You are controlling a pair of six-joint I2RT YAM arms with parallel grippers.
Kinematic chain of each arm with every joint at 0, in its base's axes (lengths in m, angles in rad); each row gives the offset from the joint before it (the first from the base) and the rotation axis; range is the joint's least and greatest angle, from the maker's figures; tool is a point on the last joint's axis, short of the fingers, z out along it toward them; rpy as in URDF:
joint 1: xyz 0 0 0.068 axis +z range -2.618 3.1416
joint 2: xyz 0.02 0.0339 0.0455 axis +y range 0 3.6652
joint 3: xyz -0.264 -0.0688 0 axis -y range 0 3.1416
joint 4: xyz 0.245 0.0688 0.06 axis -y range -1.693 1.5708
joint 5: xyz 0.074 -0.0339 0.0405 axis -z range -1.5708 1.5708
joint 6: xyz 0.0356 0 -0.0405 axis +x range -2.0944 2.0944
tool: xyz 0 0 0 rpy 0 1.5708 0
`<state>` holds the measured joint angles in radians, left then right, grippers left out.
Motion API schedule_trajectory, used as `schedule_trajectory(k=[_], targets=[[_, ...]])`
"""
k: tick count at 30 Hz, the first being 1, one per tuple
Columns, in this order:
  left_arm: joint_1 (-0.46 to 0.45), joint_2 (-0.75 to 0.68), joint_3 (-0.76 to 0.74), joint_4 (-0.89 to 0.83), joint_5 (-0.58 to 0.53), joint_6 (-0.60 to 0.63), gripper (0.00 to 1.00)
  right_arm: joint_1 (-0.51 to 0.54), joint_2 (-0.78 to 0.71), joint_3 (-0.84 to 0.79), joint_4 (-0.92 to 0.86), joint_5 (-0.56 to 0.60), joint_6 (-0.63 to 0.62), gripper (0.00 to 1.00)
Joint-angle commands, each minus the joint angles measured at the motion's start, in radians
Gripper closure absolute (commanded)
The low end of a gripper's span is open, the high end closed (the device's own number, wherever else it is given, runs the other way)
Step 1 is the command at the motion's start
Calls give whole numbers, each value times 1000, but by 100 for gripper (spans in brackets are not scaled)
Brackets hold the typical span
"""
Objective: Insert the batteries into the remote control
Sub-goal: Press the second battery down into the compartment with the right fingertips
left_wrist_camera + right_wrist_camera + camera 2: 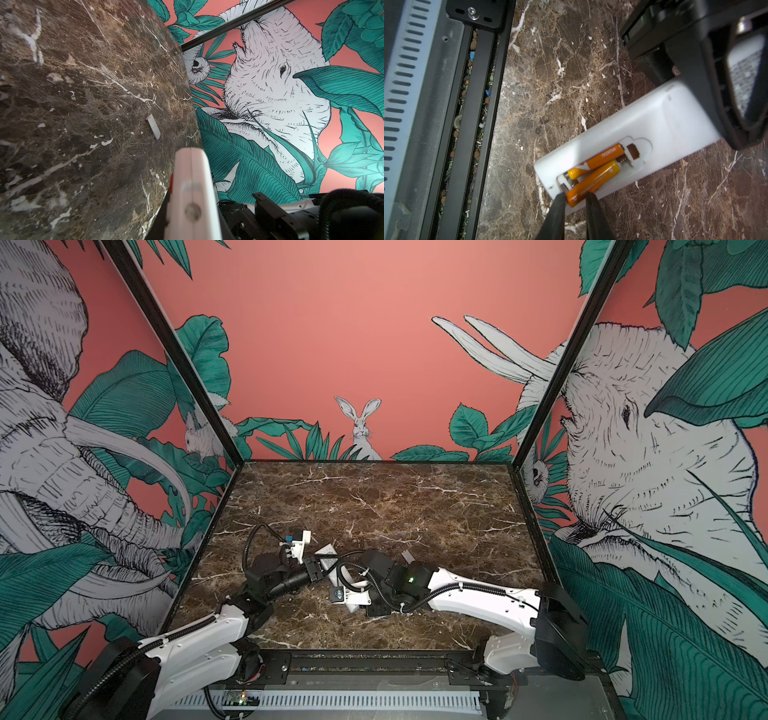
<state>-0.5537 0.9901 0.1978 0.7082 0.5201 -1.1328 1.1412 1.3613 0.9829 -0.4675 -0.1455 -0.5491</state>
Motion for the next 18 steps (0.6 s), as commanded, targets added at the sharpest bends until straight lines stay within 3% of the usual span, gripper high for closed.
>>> schedule_trajectory(k=[1, 18], targets=[[3, -6, 31, 55, 15, -12, 100, 6, 7, -1, 17, 6, -15, 80], [3, 0, 29, 62, 15, -16, 100, 6, 37, -6, 71, 32, -3, 88]])
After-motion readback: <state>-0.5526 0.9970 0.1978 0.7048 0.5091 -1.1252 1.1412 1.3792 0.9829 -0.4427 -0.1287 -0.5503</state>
